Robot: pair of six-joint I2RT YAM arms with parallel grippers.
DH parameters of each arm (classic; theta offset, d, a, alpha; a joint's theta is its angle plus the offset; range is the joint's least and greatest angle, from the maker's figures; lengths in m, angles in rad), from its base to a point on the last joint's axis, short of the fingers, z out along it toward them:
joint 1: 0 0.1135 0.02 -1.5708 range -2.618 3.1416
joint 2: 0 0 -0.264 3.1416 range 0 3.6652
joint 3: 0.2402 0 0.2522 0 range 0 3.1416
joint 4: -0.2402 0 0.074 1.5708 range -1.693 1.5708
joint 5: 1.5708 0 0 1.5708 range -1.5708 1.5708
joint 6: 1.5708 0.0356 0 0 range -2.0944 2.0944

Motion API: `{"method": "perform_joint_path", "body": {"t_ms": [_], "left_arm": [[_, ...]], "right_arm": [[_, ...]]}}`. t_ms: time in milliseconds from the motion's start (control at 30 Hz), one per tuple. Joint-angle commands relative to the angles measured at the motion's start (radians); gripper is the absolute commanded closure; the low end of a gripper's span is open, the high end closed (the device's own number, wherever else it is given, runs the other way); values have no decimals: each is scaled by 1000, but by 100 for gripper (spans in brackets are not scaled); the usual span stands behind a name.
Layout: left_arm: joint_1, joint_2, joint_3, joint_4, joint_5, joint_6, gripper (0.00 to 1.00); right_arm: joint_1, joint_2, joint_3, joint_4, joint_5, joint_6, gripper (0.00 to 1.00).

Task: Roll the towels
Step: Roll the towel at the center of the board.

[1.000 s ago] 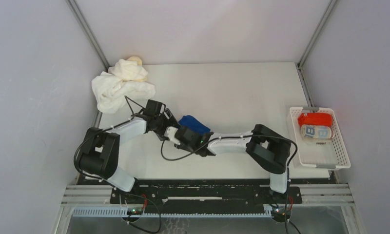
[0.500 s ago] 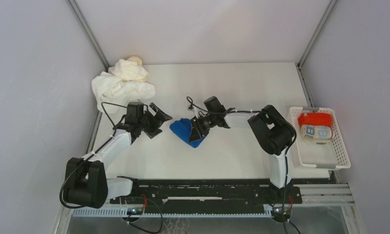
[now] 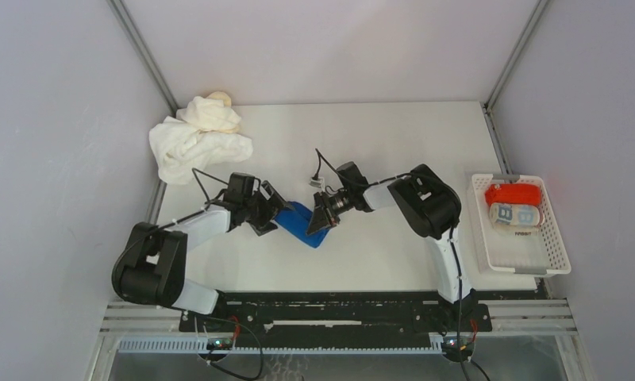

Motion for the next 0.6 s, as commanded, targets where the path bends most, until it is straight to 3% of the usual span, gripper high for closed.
{"method": "perform_joint_path", "body": {"t_ms": [0,133,233,367,567], "left_arm": [[-11,66,52,26,2,-13,18],[-14,111,67,0,-7,0,39],[-18,123,91,-63,-35,27,48],[-19,134,117,-133,-67,54,55],[-20,155,144,-189,-72,78,56]], "right_arm": [[-1,19,-8,-18,51,34,65],[0,-38,-7,-74,96,-26,59],[9,-124,-7,-177,196,-125,54],[40,-269,-7,-322,404,-256,46],[187,-462,-7,-453,899,-457,32]]}}
